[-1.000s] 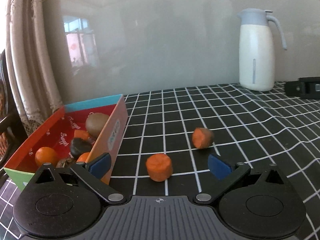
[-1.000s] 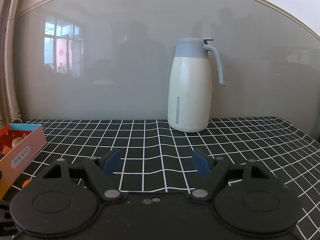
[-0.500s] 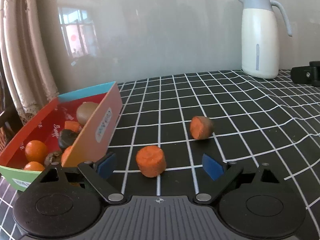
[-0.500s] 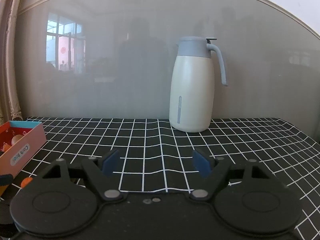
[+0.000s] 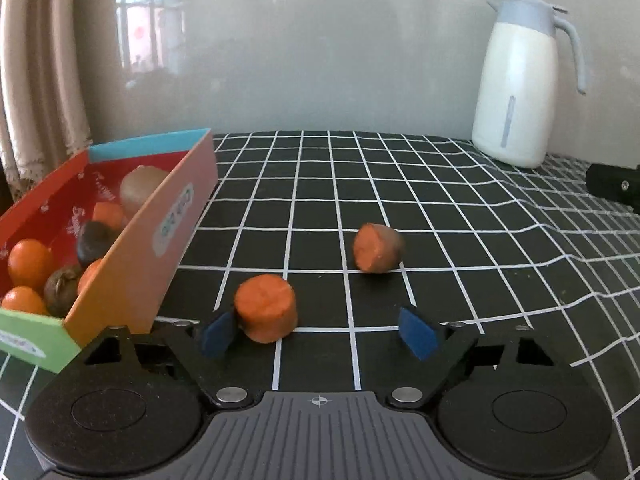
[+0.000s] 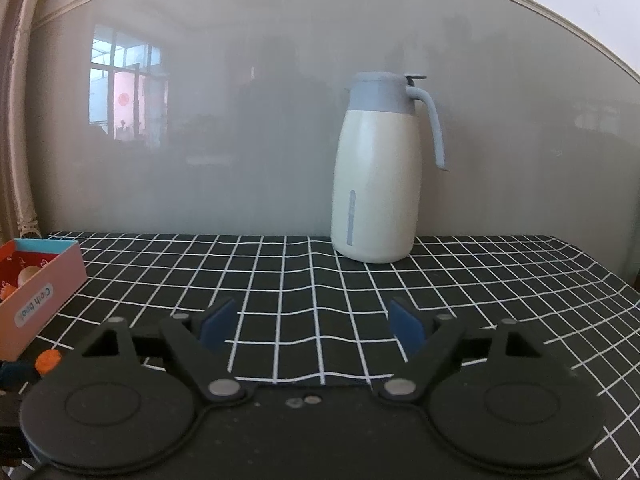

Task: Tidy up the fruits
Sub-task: 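Close the left tool on the cylindrical orange chunk, then carry the orange chunk with the left tool into the red box and open, then reach the right tool to the brown-orange dried fruit on the table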

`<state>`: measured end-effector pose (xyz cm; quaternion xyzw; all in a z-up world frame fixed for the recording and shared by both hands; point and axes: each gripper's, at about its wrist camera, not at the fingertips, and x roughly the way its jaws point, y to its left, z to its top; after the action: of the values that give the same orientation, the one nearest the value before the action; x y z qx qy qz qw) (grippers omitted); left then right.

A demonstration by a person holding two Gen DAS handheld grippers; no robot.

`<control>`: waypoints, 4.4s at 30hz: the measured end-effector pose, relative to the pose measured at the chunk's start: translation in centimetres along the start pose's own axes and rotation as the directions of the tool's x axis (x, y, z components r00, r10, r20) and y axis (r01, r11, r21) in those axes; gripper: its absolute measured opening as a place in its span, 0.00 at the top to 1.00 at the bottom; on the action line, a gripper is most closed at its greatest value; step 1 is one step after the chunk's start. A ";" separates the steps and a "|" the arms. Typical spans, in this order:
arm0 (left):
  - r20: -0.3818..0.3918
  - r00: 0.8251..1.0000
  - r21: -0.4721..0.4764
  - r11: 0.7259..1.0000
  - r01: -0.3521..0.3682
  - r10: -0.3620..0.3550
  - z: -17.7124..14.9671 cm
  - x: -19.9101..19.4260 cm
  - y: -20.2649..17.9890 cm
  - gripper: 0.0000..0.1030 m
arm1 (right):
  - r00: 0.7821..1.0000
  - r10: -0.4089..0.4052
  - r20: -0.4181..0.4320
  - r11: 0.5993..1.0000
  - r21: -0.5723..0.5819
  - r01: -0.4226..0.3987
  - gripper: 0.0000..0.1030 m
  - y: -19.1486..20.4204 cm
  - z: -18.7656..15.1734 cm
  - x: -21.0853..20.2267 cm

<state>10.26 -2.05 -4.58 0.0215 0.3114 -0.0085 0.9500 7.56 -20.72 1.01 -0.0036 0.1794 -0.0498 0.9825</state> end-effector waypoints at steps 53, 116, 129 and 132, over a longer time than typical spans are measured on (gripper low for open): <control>0.354 0.933 0.103 0.988 -0.114 0.070 1.1 -8.5 3.0 0.70 | 0.999 0.019 -0.026 1.000 -0.005 -0.019 0.19 2.2 -0.7 1.2; 0.357 0.849 -0.100 0.919 -0.381 0.391 1.0 -7.9 16.3 0.00 | 0.947 0.252 0.200 0.958 -0.192 -0.215 0.00 8.4 -0.5 -3.2; 0.370 0.856 -0.051 0.928 -0.369 0.361 1.3 -7.8 13.4 0.00 | 0.915 0.388 0.113 0.866 -0.384 -0.320 0.00 9.8 -1.5 -4.4; 0.373 0.853 -0.055 0.926 -0.372 0.365 1.5 -8.2 13.5 0.00 | 0.907 0.419 0.030 0.842 -0.386 -0.376 0.00 10.1 -1.7 -4.1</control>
<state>4.97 11.37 1.94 0.0876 0.1134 0.1667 0.9755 4.12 -10.27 0.59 -0.1550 0.1262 0.1902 0.9612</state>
